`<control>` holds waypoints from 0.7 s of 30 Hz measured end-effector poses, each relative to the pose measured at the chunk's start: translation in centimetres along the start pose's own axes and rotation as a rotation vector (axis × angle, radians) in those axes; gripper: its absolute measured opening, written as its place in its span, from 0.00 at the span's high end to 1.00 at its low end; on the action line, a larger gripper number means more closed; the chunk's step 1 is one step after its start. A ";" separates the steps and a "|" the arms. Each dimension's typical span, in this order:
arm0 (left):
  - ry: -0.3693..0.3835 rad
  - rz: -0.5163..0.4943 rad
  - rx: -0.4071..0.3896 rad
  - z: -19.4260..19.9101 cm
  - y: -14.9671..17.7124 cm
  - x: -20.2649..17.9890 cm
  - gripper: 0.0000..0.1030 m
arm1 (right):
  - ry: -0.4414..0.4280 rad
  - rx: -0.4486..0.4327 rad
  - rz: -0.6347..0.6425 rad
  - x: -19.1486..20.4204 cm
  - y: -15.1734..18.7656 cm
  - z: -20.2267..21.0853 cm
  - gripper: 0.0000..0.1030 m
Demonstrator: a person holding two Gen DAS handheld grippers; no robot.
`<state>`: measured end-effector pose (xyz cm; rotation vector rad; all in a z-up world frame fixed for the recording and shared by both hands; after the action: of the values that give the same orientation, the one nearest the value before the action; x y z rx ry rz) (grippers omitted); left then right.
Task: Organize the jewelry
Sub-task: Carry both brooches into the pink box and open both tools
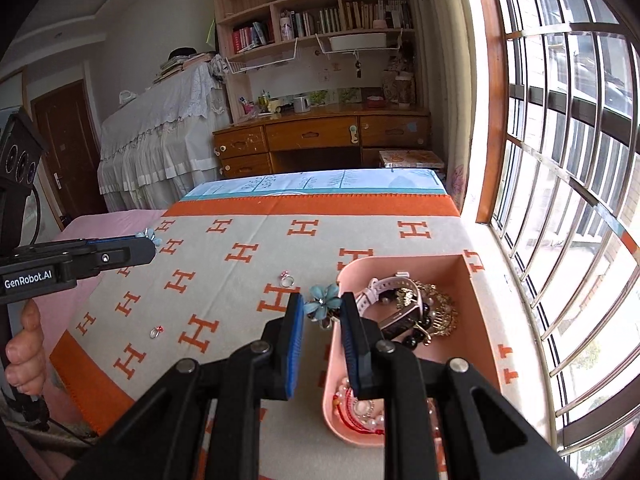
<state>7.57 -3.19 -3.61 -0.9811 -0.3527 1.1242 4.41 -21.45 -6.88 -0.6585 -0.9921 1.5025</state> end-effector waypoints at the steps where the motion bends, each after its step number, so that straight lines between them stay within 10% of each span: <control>1: 0.019 -0.016 0.003 -0.6 -0.3 -1.1 0.88 | 0.012 -0.002 -0.014 -0.8 0.1 0.4 0.82; 21: 0.037 -0.166 0.212 -10.3 2.8 -10.1 0.82 | 0.133 0.101 -0.104 -6.8 3.8 0.0 0.80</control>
<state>8.58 -16.71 -9.33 -0.7702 -0.2730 0.9699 3.74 -28.01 -11.03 -0.6171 -0.8310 1.3901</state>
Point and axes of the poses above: each gripper's, at about its wrist camera, not at the fingertips, and z roughly against the way its jaws point, x to its left, y to its underside, the point moved 2 cm from there along -z, roughly the way its jaws point, and after that the axes turned 7 degrees about -x, right-handed, at the moved point
